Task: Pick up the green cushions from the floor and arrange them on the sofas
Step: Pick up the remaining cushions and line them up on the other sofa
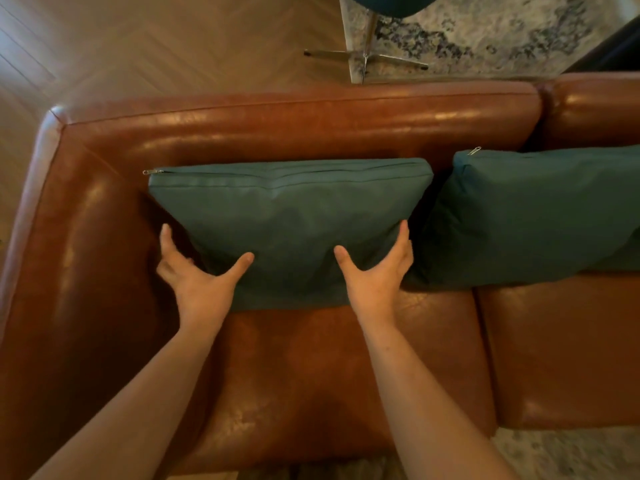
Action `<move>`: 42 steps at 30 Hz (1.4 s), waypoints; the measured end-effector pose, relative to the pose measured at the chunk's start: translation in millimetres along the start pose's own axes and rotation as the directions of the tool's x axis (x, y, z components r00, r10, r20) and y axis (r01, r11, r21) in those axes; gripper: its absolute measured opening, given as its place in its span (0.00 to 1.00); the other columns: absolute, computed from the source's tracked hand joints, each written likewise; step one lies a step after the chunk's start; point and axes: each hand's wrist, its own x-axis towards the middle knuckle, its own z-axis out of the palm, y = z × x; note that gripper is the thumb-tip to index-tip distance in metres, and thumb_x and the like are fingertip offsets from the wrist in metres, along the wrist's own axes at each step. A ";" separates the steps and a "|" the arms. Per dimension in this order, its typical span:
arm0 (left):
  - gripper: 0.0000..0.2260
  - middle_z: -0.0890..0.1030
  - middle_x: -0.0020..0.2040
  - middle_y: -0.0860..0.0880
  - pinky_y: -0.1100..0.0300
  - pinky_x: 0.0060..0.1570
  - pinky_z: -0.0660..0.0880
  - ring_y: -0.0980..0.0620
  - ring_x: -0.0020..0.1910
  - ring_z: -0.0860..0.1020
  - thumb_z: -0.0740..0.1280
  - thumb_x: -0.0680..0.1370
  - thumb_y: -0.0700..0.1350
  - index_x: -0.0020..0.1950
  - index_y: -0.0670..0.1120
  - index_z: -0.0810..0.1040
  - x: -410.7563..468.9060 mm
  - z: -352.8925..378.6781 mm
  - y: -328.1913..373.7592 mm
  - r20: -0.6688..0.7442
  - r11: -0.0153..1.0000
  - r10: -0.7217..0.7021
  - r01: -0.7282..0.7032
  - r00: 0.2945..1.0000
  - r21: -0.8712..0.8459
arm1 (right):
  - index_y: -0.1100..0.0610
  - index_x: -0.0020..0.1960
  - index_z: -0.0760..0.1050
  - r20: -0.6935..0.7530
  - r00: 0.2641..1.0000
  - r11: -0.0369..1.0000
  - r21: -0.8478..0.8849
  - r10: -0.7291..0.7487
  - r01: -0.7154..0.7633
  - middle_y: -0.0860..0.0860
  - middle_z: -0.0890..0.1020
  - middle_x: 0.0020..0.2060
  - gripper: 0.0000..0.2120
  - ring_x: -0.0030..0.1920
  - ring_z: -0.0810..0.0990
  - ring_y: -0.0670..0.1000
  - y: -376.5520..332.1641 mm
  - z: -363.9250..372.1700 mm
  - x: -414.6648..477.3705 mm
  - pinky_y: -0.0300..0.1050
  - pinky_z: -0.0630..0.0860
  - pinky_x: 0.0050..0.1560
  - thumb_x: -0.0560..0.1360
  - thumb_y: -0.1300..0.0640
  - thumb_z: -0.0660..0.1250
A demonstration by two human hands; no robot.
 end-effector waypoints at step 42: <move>0.49 0.41 0.86 0.44 0.33 0.80 0.43 0.38 0.85 0.42 0.60 0.73 0.79 0.84 0.64 0.37 -11.7 -87.9 124.7 0.530 0.318 0.264 -0.591 0.806 0.741 | 0.42 0.89 0.46 0.468 0.884 0.535 -0.751 0.019 0.386 0.54 0.40 0.88 0.41 0.87 0.35 0.62 -144.0 -78.3 -1.8 0.74 0.45 0.83 0.85 0.43 0.67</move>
